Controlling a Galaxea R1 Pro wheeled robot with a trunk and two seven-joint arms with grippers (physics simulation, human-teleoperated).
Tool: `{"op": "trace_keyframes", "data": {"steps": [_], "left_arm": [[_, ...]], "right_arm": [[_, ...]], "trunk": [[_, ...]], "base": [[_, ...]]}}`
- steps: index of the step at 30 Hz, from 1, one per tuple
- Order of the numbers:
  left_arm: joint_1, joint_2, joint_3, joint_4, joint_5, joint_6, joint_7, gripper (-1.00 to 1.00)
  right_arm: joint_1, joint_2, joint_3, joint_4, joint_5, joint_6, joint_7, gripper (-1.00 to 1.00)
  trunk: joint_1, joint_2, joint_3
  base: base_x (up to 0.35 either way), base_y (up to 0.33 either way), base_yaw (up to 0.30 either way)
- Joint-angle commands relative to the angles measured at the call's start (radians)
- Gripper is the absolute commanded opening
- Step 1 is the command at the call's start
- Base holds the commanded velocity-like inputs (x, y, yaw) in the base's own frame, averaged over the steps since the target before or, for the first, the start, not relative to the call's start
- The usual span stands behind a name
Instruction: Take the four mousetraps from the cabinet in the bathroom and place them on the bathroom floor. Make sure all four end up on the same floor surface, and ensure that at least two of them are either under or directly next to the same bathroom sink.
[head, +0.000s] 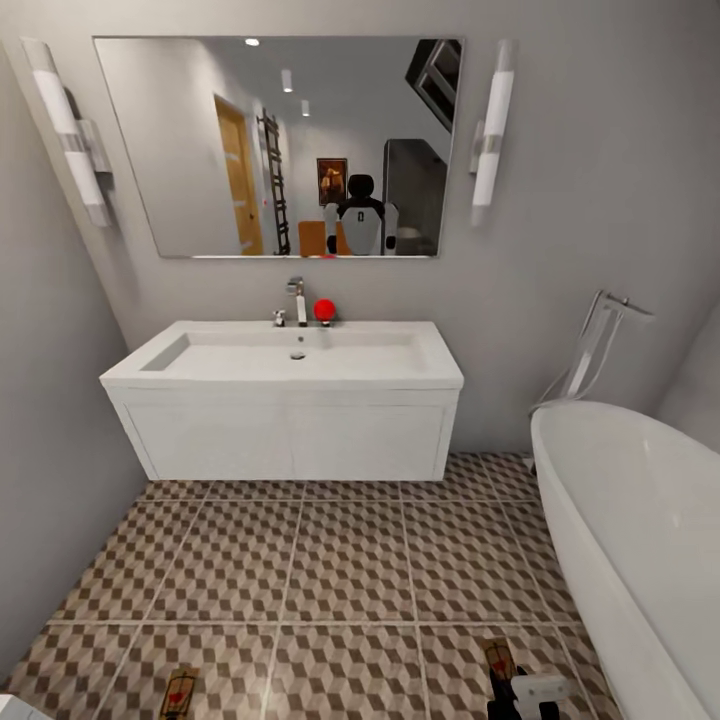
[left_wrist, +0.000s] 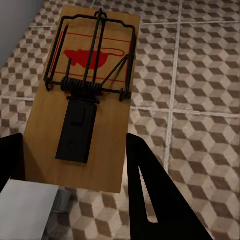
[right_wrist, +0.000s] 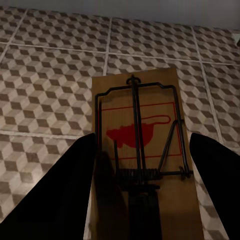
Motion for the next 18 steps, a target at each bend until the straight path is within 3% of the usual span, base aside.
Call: {"op": "trace_keyframes", "data": {"steps": [1, 18], "left_arm": [[-0.001, -0.001, -0.008, 0.003, -0.004, -0.002, 0.012, -1.00], [-0.001, -0.001, -0.007, 0.003, -0.004, -0.002, 0.012, -1.00]], "right_arm": [[0.000, 0.000, 0.001, 0.000, 0.007, -0.002, -0.002, -1.00], [0.000, -0.002, 0.001, 0.000, 0.007, -0.002, -0.002, -1.00]], "trunk": [[0.000, 0.000, -0.001], [0.000, 0.000, -0.001]], "base": [[0.073, 0.000, 0.000], [0.009, 0.000, 0.000]]}}
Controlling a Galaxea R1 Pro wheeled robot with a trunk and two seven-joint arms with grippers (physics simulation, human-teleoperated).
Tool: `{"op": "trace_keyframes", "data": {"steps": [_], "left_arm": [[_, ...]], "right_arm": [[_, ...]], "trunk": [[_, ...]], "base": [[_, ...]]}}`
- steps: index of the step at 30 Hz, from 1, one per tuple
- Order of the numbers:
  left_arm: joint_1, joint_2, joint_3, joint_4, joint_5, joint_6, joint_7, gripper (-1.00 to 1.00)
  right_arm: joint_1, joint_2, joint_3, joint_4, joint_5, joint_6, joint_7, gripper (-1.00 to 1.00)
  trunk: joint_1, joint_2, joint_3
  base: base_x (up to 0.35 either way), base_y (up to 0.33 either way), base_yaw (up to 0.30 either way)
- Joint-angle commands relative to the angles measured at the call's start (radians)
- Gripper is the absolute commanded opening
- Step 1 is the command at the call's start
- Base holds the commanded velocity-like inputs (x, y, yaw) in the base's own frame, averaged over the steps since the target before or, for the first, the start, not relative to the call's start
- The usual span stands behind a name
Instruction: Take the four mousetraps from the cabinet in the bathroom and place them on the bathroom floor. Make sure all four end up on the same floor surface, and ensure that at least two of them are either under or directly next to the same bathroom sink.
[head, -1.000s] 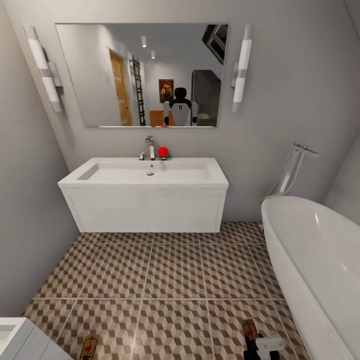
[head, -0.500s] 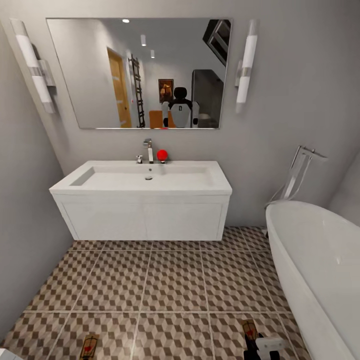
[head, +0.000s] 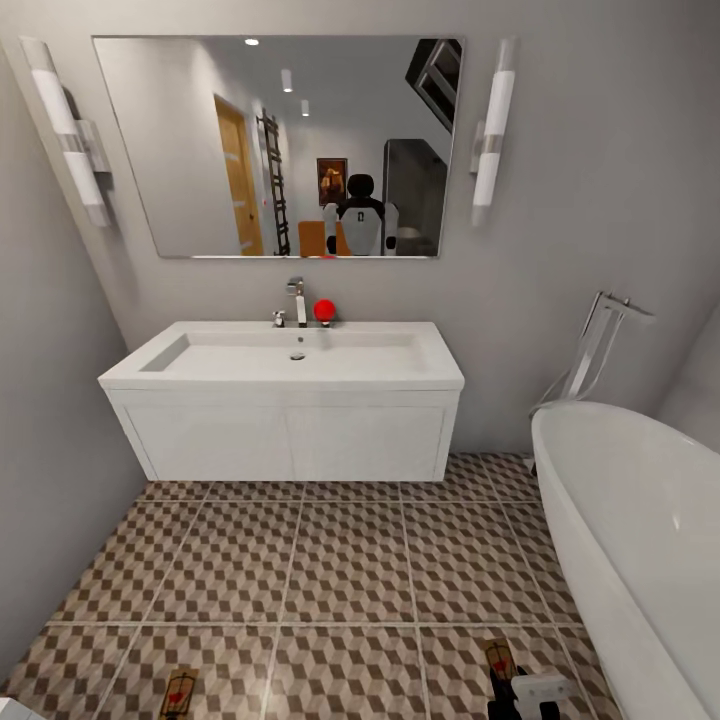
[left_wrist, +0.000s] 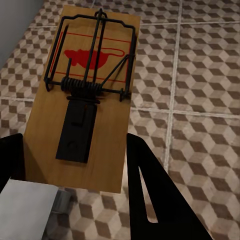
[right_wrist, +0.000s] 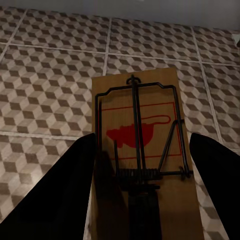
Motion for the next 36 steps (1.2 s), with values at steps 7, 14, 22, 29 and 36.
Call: {"op": "trace_keyframes", "data": {"steps": [7, 14, 22, 29, 36], "left_arm": [[-0.001, 0.000, -0.009, 0.003, -0.004, -0.002, 0.012, -1.00], [-0.001, 0.000, -0.008, 0.003, -0.004, -0.002, 0.012, -1.00], [-0.001, 0.002, -0.004, -0.003, -0.002, 0.012, 0.018, -1.00], [-0.001, 0.035, 0.003, -0.132, -0.001, 0.327, 0.021, -1.00], [-0.005, 0.141, 0.008, -0.587, -0.001, 0.842, 0.023, -1.00]], "right_arm": [[0.000, 0.000, 0.001, 0.000, 0.007, -0.002, -0.002, -1.00], [0.000, 0.000, 0.001, 0.001, 0.007, -0.002, -0.002, -1.00], [0.000, 0.000, -0.003, 0.039, 0.007, -0.004, -0.005, -1.00], [-0.017, 0.001, -0.004, 0.037, 0.008, 0.007, -0.095, -1.00], [-0.142, 0.007, -0.004, 0.030, 0.003, 0.147, -0.127, -1.00]], "trunk": [[0.000, 0.000, -0.001], [0.000, 0.000, -0.001], [0.000, 0.000, -0.001], [0.000, 0.000, -0.001], [0.000, 0.000, -0.001]], "base": [[0.000, 0.000, 0.000], [0.000, 0.000, 0.000], [0.000, 0.000, 0.000], [0.000, 0.000, 0.000], [0.000, 0.000, 0.000]]}}
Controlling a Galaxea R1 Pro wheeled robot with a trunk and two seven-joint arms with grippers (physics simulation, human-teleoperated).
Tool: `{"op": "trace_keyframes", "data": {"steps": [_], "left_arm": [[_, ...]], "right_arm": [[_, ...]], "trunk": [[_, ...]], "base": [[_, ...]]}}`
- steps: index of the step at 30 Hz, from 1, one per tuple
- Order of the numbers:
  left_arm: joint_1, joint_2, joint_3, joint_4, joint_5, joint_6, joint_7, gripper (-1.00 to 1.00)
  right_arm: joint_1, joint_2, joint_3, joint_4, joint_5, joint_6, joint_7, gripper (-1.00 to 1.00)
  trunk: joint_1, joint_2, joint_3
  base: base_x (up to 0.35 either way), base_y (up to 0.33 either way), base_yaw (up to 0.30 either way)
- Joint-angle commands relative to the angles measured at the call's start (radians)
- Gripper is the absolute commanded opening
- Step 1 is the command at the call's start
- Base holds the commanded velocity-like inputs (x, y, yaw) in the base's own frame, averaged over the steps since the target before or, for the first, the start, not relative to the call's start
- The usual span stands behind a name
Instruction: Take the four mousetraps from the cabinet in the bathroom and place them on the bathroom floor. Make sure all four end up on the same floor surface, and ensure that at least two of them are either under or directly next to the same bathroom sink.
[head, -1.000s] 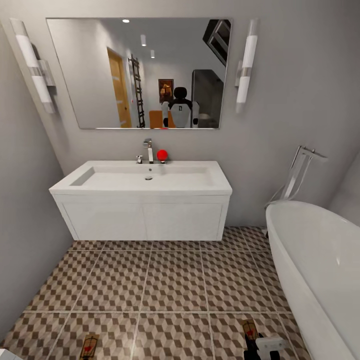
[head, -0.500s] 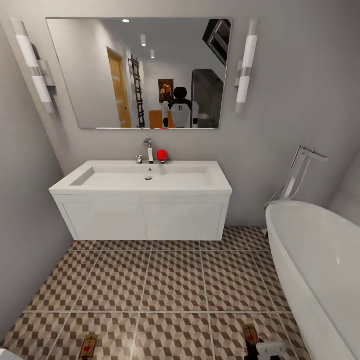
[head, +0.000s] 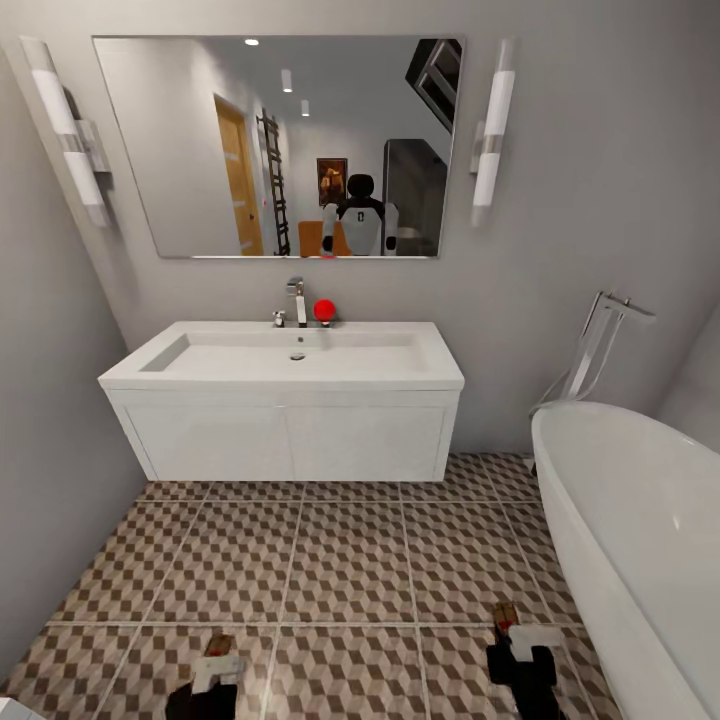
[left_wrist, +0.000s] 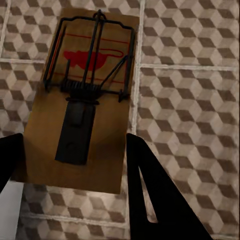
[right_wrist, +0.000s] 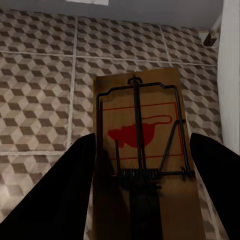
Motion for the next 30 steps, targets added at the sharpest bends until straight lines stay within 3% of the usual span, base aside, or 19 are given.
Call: {"op": "trace_keyframes", "data": {"steps": [1, 2, 4, 7, 9, 18, 21, 26, 30], "left_arm": [[-0.002, 0.008, -0.003, -0.035, 0.006, 0.038, 0.012, -1.00], [-0.004, 0.017, 0.016, -0.089, 0.006, 0.103, 0.012, -1.00], [-0.016, 0.027, 0.088, -0.170, 0.005, 0.218, 0.012, -1.00], [-0.056, 0.032, 0.177, -0.224, 0.002, 0.347, 0.012, -1.00], [-0.107, 0.035, 0.208, -0.239, 0.001, 0.422, 0.011, -1.00], [-0.249, 0.038, 0.228, -0.240, -0.011, 0.595, 0.012, -1.00], [-0.286, 0.038, 0.229, -0.192, -0.022, 0.621, 0.013, -1.00], [-0.309, 0.033, 0.228, -0.061, -0.046, 0.615, 0.012, -1.00], [-0.312, 0.032, 0.223, 0.003, -0.051, 0.534, 0.005, -1.00]], "right_arm": [[-0.014, 0.001, 0.001, 0.001, 0.005, 0.009, -0.005, -1.00], [-0.038, 0.004, 0.001, 0.000, 0.004, 0.026, -0.005, -1.00], [-0.086, 0.016, 0.002, 0.000, 0.003, 0.060, -0.005, -1.00], [-0.145, 0.033, 0.002, 0.000, 0.003, 0.122, -0.005, -1.00], [-0.194, 0.048, 0.002, 0.000, 0.003, 0.180, -0.005, -1.00], [-0.327, 0.087, 0.003, 0.007, 0.004, 0.399, -0.007, -1.00], [-0.365, 0.090, 0.003, 0.011, 0.004, 0.485, -0.008, -1.00], [-0.388, 0.091, 0.004, 0.014, 0.006, 0.558, -0.009, -1.00], [-0.391, 0.091, 0.005, 0.013, 0.006, 0.568, -0.010, -1.00]], "trunk": [[0.000, -0.001, -0.001], [0.000, -0.001, -0.001], [0.000, -0.001, -0.001], [0.000, -0.001, -0.001], [0.000, -0.001, -0.001], [0.000, -0.001, -0.001], [0.000, -0.001, -0.001], [0.000, -0.001, -0.001], [0.000, -0.001, -0.001]], "base": [[0.000, 0.000, 0.000], [0.000, 0.000, 0.000], [0.000, 0.000, 0.000], [0.000, 0.000, 0.000], [0.000, 0.000, 0.000], [0.000, 0.000, 0.000], [0.000, 0.000, 0.000], [0.000, 0.000, 0.000], [0.000, 0.000, 0.000]]}}
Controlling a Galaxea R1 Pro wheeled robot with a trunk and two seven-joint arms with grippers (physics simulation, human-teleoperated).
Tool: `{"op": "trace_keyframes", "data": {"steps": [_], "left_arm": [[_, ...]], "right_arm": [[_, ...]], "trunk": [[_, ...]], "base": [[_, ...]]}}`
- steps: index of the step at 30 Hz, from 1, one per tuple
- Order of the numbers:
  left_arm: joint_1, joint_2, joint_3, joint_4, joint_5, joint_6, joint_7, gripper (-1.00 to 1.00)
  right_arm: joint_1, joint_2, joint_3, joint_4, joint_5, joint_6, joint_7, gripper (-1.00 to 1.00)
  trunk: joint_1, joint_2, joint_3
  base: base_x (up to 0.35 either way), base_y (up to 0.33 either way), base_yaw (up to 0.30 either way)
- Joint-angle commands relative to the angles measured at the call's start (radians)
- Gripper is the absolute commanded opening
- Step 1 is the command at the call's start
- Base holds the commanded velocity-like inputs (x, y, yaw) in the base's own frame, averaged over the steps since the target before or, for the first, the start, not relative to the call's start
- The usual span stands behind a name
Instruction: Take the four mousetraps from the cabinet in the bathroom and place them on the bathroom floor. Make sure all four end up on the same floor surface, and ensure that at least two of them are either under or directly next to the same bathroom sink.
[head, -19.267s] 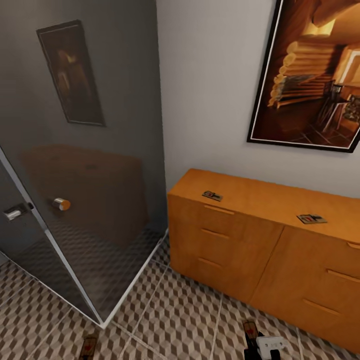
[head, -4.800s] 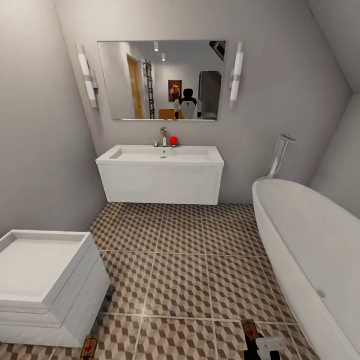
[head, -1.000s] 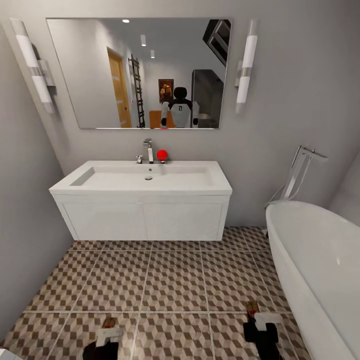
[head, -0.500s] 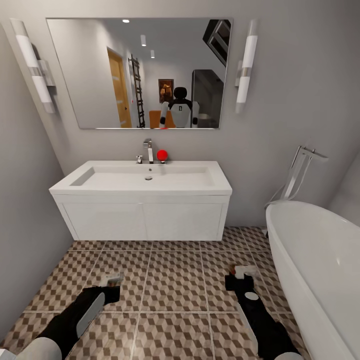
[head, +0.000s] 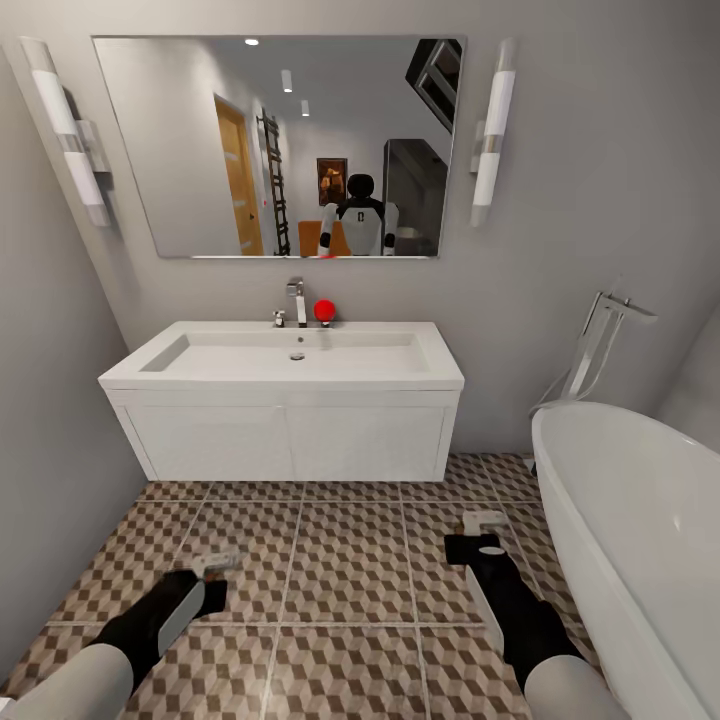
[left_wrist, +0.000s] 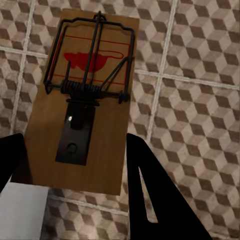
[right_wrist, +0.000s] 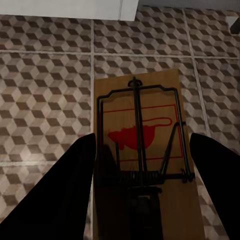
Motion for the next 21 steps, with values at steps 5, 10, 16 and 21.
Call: {"op": "trace_keyframes", "data": {"steps": [5, 10, 16, 21], "left_arm": [[-0.001, 0.002, -0.010, 0.017, 0.007, -0.088, 0.001, -1.00], [-0.001, 0.002, -0.010, 0.019, 0.007, -0.104, 0.003, -1.00], [-0.002, 0.003, -0.010, -0.009, 0.007, -0.104, 0.009, -1.00], [-0.002, 0.004, -0.011, -0.047, 0.007, -0.102, 0.010, -1.00]], "right_arm": [[-0.001, 0.000, 0.001, -0.009, 0.008, 0.010, -0.005, -1.00], [-0.001, -0.002, 0.003, -0.013, 0.008, 0.007, -0.003, -1.00], [-0.001, -0.002, 0.004, -0.040, 0.007, 0.007, -0.002, -1.00], [-0.002, 0.000, 0.006, -0.052, 0.006, 0.007, -0.002, -1.00]], "trunk": [[0.000, -0.001, -0.001], [0.000, -0.001, -0.001], [0.000, -0.001, -0.001], [0.000, -0.001, -0.001]], "base": [[0.000, 0.000, 0.000], [0.000, 0.000, 0.000], [0.000, 0.000, 0.000], [0.000, 0.000, 0.000]]}}
